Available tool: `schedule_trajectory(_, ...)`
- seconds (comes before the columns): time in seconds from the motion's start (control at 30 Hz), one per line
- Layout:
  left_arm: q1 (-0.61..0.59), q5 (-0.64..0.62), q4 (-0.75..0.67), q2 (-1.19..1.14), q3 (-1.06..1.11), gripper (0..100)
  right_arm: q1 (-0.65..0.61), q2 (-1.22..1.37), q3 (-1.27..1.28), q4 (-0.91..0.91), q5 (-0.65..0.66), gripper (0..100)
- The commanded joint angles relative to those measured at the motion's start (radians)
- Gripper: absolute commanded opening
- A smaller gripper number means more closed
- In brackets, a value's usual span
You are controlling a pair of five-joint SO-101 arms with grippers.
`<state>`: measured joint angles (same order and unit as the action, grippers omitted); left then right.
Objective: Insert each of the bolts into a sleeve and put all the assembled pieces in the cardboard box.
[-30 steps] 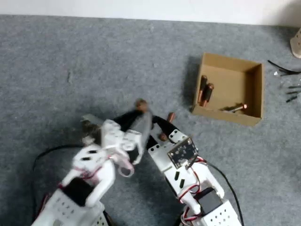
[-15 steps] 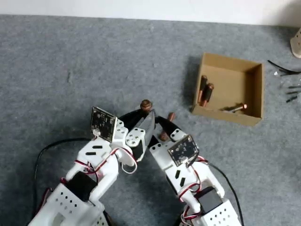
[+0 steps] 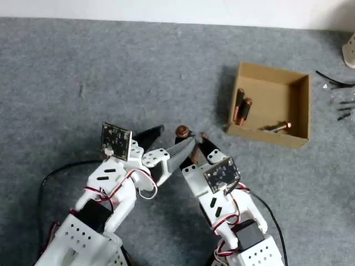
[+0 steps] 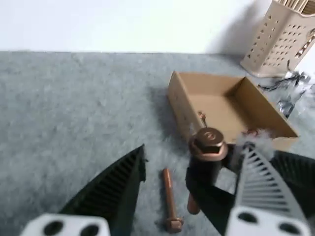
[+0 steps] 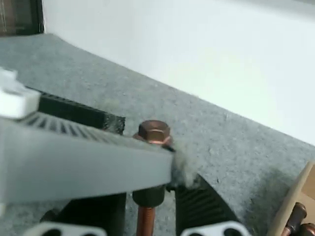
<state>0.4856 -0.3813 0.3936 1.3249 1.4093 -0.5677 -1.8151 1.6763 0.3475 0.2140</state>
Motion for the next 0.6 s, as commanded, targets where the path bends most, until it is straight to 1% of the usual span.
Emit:
schedule_trajectory(0.0, 0.012, -0.054, -0.012, 0.002, -0.042, 29, 0.012, -0.018, 0.093, -0.022, 0.011, 0.5)
schedule_trajectory(0.13, 0.007, -0.086, -0.011, 0.002, -0.087, 29, 0.021, -0.016, 0.093, -0.022, 0.011, 0.5)
schedule_trajectory(0.33, 0.007, -0.086, -0.006, 0.028, -0.116, 29, 0.042, -0.018, 0.093, -0.022, 0.011, 0.5)
schedule_trajectory(0.47, 0.007, -0.081, 0.012, 0.163, -0.108, 29, 0.062, -0.021, 0.093, -0.022, 0.009, 0.5)
schedule_trajectory(0.57, 0.005, -0.078, 0.106, 0.303, -0.070, 29, 0.094, -0.022, 0.093, -0.030, -0.040, 0.5)
